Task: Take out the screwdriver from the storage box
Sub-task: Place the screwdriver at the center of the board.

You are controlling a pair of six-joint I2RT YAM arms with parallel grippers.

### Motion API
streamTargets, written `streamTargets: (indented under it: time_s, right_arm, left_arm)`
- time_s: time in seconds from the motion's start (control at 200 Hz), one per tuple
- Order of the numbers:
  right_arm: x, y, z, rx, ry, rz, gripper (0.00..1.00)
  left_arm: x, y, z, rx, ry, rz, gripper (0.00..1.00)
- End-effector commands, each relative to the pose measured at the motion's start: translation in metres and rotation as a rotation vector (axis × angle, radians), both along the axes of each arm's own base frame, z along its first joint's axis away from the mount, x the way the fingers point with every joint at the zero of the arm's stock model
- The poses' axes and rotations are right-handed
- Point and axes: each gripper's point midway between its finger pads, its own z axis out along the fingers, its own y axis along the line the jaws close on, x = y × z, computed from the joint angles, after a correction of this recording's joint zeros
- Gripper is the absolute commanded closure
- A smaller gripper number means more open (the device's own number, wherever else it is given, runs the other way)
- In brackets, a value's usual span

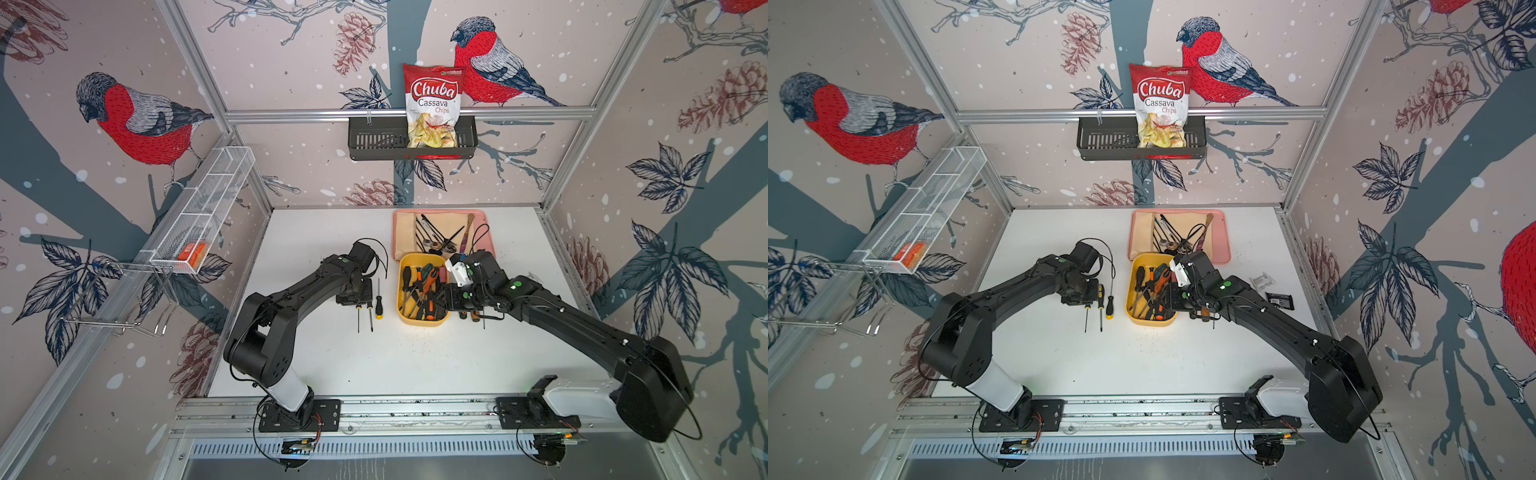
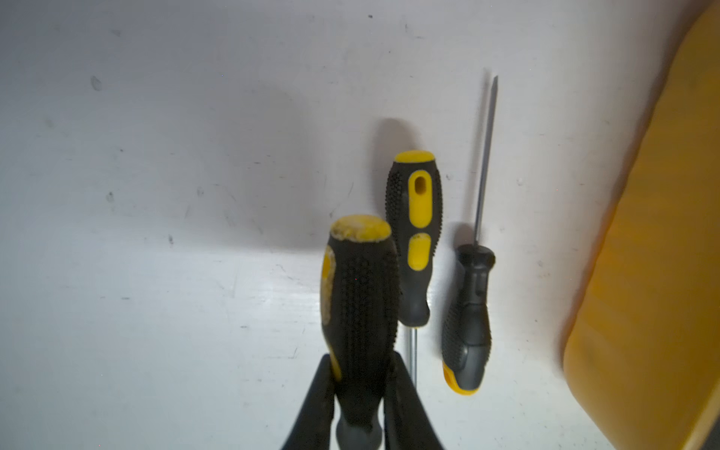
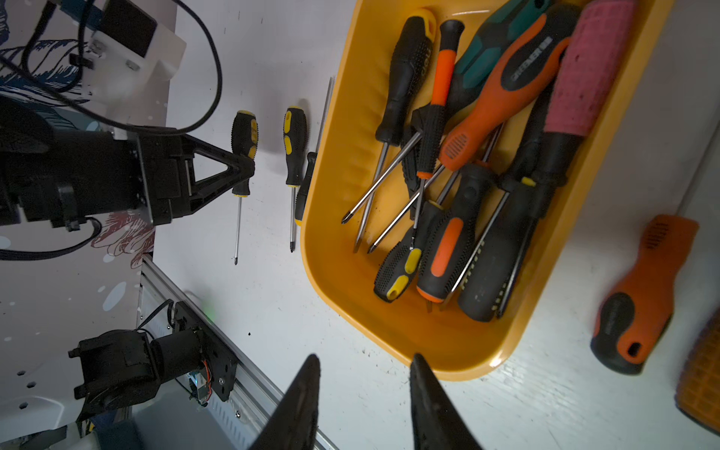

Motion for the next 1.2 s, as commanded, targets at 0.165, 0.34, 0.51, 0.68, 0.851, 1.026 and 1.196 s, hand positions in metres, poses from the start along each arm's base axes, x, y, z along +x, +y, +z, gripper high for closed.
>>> streamTargets:
  time_s: [0.165, 0.34, 0.51, 0.68, 0.851, 1.026, 1.196]
  right_arm:
    - [0.004, -0.001, 0.001, -0.013, -0.013, -0.034, 0.61]
    - [0.004, -0.003, -0.001, -0.026, -0.013, -0.034, 0.61]
    - [0.005, -0.004, -0.001, -0.033, -0.014, -0.031, 0.61]
    - [0.005, -0.006, -0.003, -0.040, -0.013, -0.030, 0.61]
    - [0.004, -0.007, -0.004, -0.047, -0.014, -0.032, 0.61]
    - [0.008, -0.008, -0.002, -0.051, -0.022, -0.050, 0.61]
    - [0.016, -0.009, -0.003, -0.083, -0.022, -0.071, 0.61]
  left_arm:
    - [0.011, -0.005, -0.022, -0.021, 0.000, -0.007, 0.88]
    - [0.010, -0.006, -0.032, -0.031, 0.016, 0.004, 0.85]
    - [0.007, -0.009, -0.039, -0.054, 0.023, 0.007, 0.81]
    - [0.007, -0.009, -0.041, -0.059, 0.024, 0.017, 0.76]
    - [0.006, -0.009, -0.035, -0.064, 0.017, 0.023, 0.71]
    - [0.006, -0.009, -0.019, -0.081, -0.012, 0.027, 0.71]
    - [0.004, -0.011, 0.002, -0.115, -0.049, 0.030, 0.70]
